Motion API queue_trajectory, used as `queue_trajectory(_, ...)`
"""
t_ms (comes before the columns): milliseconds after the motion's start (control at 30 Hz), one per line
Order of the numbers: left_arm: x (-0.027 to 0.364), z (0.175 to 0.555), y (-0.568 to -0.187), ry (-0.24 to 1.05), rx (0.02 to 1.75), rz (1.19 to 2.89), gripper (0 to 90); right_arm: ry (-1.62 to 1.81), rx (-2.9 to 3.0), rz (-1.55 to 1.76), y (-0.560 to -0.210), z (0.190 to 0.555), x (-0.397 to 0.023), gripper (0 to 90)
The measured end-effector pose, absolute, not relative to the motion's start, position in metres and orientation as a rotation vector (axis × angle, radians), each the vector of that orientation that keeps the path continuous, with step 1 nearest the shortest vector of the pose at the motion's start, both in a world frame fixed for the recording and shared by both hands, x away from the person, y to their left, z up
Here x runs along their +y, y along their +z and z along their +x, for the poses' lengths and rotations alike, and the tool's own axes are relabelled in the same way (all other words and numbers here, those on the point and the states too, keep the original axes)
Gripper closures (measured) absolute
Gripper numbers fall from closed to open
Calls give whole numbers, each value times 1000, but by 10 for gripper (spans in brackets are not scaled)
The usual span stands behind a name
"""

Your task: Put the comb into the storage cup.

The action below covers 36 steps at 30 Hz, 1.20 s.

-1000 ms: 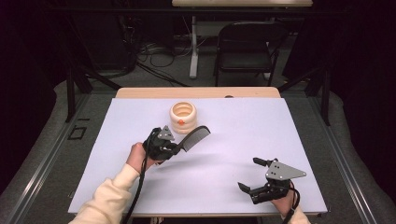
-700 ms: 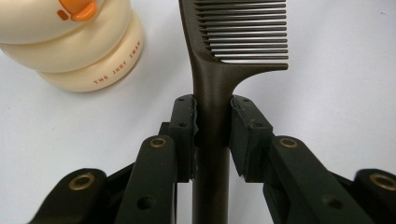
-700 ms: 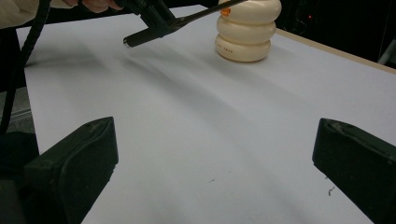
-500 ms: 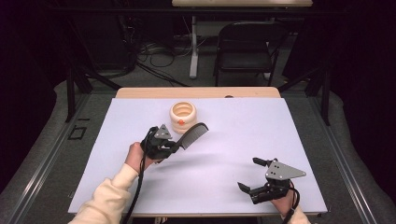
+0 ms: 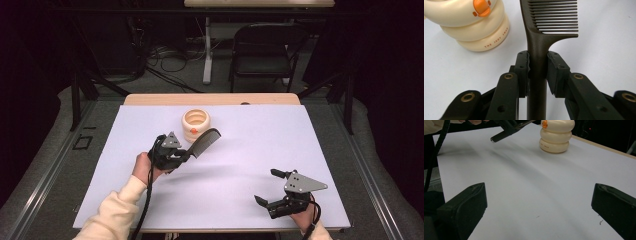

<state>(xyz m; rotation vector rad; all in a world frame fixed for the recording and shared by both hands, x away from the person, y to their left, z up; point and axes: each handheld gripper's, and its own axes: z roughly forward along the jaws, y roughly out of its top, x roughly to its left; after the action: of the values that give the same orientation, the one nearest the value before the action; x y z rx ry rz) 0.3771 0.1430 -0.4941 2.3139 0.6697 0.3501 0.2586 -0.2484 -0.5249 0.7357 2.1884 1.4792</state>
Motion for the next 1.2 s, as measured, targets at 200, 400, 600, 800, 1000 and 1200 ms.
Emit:
queue_trajectory(200, 145, 377, -492, 362, 676, 2303, 720, 1476, 2188, 738, -525, 259, -249, 0)
queue_trajectory(400, 148, 376, -490, 374, 681, 2281, 720, 1474, 2189, 745, -525, 259, -249, 0)
queue_trajectory(600, 151, 377, -488, 385, 689, 2261, 720, 1470, 2186, 748, -525, 259, -249, 0)
queue_trajectory(800, 154, 378, -486, 396, 697, 2242, 720, 1471, 2185, 755, -525, 259, -249, 0)
queue_trajectory(1000, 158, 379, -484, 409, 709, 2215, 720, 1471, 2188, 755, -525, 260, -249, 0)
queue_trajectory(1200, 160, 380, -483, 414, 719, 2201, 720, 1471, 2189, 757, -526, 260, -250, 0)
